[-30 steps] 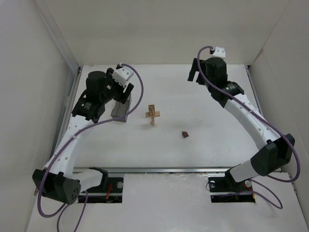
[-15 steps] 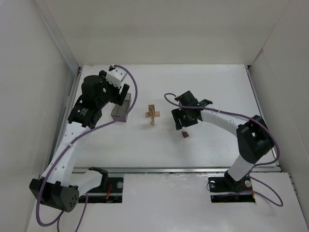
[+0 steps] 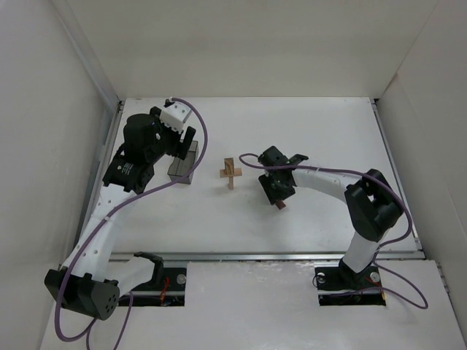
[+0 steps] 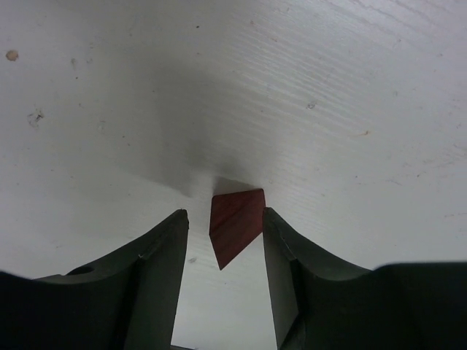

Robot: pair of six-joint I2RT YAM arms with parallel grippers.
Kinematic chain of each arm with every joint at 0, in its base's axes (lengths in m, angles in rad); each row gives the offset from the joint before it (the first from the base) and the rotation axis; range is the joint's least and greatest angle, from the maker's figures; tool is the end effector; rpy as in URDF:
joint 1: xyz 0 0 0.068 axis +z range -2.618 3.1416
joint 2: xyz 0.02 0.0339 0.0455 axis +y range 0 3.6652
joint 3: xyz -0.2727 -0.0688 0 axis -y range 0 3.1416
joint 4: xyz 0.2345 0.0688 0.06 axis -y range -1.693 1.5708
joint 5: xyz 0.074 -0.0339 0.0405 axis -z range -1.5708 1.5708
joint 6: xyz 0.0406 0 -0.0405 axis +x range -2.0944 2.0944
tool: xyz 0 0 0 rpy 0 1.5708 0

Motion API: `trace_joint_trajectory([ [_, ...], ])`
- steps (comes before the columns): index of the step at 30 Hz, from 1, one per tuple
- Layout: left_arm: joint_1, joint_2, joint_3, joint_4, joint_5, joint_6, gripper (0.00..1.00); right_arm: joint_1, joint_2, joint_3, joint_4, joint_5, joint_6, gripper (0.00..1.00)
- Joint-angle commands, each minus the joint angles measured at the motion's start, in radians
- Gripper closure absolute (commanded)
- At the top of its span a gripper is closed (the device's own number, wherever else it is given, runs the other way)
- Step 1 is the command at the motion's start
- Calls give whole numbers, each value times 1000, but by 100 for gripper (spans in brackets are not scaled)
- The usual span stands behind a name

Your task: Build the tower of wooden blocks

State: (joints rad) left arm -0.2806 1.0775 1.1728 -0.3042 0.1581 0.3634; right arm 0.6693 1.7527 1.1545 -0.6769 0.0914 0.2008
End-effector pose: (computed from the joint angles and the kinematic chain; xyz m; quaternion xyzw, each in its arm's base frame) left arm 0.2194 -0.0699 0.4121 0.2923 0.7190 -0.0353 0.6296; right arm 0.2613 0.2020 0.1898 -0.2228 0.9626 0.0210 0.1525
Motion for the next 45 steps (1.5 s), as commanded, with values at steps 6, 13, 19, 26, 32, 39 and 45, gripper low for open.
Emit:
trace_joint_trajectory([
  [6, -2, -25, -1, 30, 20, -18, 30, 39, -36, 34, -50, 70, 22, 51],
  [13, -2, -25, -1, 30, 38, -18, 30, 39, -6, 45, -36, 57, 32, 74],
  [19, -2, -25, -1, 30, 27, -18, 30, 39, 13, 56, -58, 68, 42, 86],
  [26, -2, -36, -1, 30, 27, -9, 30, 39, 22, 77, -58, 64, 54, 100],
  [32, -2, -36, 30, 7, 67, 31, 33, 4, -134, 140, -33, -57, 65, 100],
  [39, -12, 27, 154, -93, 237, 136, 32, -105, -317, 273, 66, -280, 127, 100],
  [45, -72, 113, 349, -295, 509, 379, 16, -117, -424, 260, 365, -501, 256, 100],
])
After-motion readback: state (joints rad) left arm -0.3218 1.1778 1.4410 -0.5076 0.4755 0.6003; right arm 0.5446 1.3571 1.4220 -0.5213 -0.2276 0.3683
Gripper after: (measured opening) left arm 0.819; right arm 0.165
